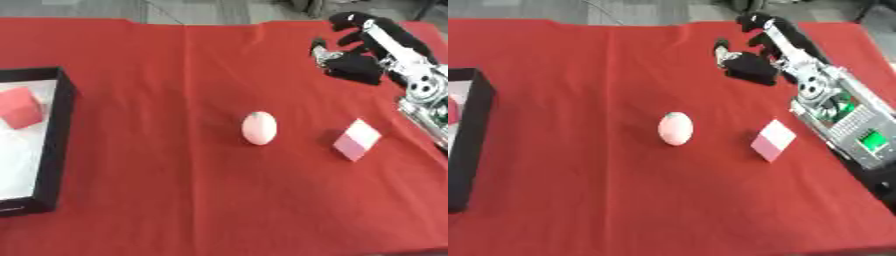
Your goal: Pick up the objects with one hand, pass them to the other hand, and then place them into the box on the other side of the table.
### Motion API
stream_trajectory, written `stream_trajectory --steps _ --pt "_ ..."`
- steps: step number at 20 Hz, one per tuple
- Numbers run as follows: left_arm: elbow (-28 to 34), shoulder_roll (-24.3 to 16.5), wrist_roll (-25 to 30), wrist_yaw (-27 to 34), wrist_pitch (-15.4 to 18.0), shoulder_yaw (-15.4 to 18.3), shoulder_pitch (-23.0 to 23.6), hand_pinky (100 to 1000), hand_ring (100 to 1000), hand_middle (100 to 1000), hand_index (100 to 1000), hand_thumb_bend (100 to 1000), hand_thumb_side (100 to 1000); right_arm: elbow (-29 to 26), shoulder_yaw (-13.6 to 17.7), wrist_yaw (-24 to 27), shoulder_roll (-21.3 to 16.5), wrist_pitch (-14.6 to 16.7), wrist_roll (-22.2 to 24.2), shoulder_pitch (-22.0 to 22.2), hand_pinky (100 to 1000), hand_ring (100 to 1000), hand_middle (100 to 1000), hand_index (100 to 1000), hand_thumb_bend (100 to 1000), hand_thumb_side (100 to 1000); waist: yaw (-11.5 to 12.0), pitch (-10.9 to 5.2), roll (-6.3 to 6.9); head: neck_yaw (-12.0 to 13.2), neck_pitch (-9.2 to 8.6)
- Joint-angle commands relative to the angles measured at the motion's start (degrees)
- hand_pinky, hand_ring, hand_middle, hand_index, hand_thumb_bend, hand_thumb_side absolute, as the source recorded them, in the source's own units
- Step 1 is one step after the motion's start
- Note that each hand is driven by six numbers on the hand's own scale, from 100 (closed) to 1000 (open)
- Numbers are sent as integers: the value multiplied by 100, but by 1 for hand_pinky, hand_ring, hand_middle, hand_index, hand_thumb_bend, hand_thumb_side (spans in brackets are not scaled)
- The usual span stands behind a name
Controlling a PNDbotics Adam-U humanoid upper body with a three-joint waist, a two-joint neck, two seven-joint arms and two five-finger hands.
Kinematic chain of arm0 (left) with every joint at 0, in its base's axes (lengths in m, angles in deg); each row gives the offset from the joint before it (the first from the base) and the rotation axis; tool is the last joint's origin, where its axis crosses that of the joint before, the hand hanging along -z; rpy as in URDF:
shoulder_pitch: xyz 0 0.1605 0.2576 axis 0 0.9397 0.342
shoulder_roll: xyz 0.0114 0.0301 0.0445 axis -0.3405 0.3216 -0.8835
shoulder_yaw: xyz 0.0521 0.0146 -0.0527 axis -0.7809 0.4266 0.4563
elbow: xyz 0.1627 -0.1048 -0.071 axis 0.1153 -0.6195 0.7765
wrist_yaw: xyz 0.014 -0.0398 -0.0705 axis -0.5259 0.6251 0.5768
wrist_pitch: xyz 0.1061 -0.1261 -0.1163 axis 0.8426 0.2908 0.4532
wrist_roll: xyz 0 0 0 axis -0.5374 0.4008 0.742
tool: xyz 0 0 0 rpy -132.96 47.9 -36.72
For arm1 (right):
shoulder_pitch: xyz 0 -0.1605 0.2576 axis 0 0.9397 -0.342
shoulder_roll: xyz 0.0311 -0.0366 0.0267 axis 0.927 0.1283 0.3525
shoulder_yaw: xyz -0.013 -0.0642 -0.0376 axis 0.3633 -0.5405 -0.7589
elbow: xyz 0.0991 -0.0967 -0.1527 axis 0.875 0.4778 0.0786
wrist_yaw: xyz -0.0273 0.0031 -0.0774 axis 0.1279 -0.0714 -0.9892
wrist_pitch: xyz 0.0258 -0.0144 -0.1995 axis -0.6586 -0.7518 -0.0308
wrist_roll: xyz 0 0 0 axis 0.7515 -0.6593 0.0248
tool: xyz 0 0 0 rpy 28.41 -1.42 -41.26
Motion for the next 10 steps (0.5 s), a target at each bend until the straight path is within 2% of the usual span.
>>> stream_trajectory --steps 1,6,10 --pt "147 -43 -70 55 11 55 -29 910 740 766 799 382 798 -115 168 233 -635 -39 197 135 832 857 880 919 100 519 6 -82 2 -68 -65" --pt "187 -10 -168 134 128 54 12 909 740 766 799 399 743 -115 224 464 -1203 -136 389 639 844 870 886 919 100 520 12 -60 1 -145 -57" --pt "217 39 -286 203 306 72 56 909 741 766 798 397 728 -115 317 540 -1464 -128 377 971 846 873 882 915 130 496 2 -52 17 -225 -60"
